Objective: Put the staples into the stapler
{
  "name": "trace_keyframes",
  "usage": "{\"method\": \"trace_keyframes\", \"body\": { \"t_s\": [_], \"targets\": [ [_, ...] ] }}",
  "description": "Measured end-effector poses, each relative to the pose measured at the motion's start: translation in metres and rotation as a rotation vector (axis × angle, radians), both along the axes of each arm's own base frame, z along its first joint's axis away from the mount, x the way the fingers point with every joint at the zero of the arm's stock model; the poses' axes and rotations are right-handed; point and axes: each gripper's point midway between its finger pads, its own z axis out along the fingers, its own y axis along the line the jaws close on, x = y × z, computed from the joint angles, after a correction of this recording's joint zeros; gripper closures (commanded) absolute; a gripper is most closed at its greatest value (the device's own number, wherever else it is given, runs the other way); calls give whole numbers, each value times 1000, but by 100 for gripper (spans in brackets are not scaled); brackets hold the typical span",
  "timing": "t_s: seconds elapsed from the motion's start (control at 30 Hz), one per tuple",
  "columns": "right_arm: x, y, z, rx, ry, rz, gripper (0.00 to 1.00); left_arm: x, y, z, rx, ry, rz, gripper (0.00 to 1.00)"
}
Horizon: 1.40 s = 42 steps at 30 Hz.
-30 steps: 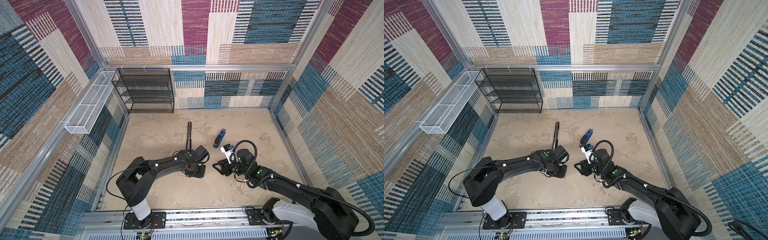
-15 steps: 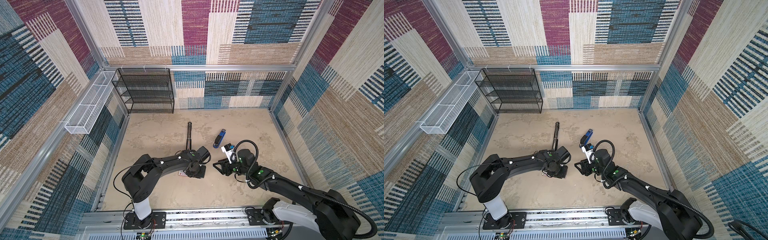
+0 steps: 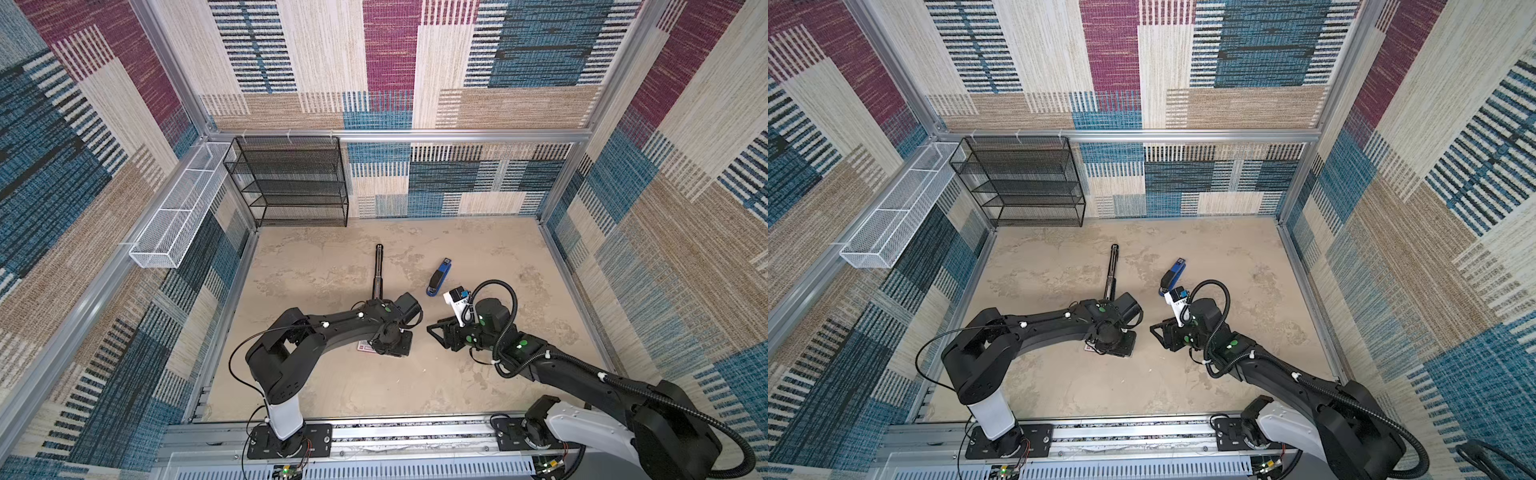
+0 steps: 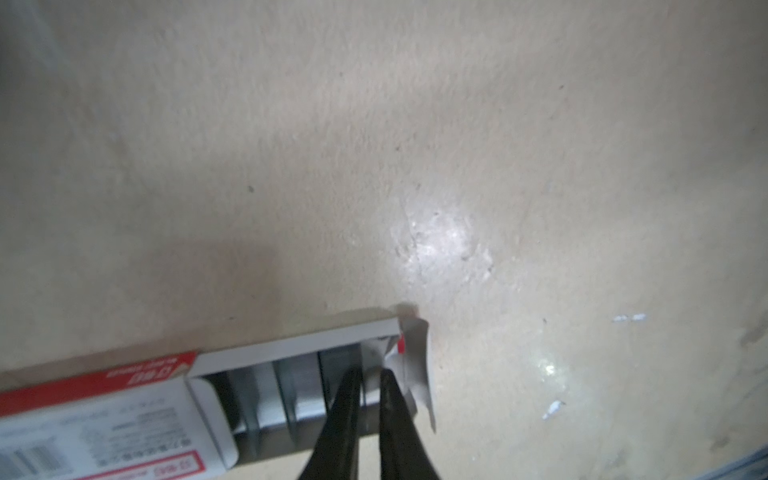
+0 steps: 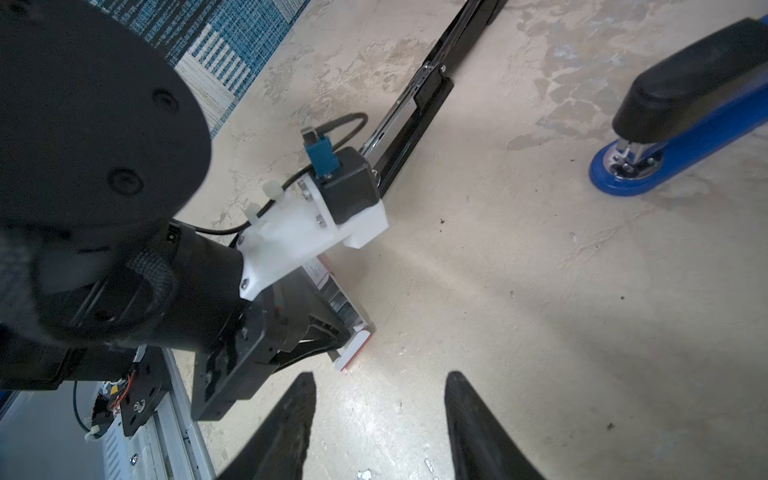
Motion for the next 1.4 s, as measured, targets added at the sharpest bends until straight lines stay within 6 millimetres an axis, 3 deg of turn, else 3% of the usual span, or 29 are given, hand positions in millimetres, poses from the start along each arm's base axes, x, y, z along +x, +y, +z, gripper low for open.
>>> {"method": "trace_keyframes", "body": {
  "t_s": [0.23, 0.63, 0.83, 1.0, 1.23, 1.4],
  "targets": [
    [0, 0, 1, 2, -4, 0, 46, -1, 0, 0, 1, 0, -3, 84],
    [-1, -1, -1, 0, 0, -1, 46, -4, 1, -2, 18, 6, -8, 100],
    [-2, -2, 1, 11, 3, -9, 46, -5, 2, 2, 23, 10, -9, 100],
    [5, -6, 11, 26, -9, -43, 46, -3, 0, 25, -5, -17, -15, 100],
    [34, -14, 50, 101, -50, -110, 46, 13, 0, 71, -95, -124, -13, 100],
    [48, -19, 71, 174, -36, -121, 45, 21, 8, 105, -253, -184, 21, 100]
  ]
}}
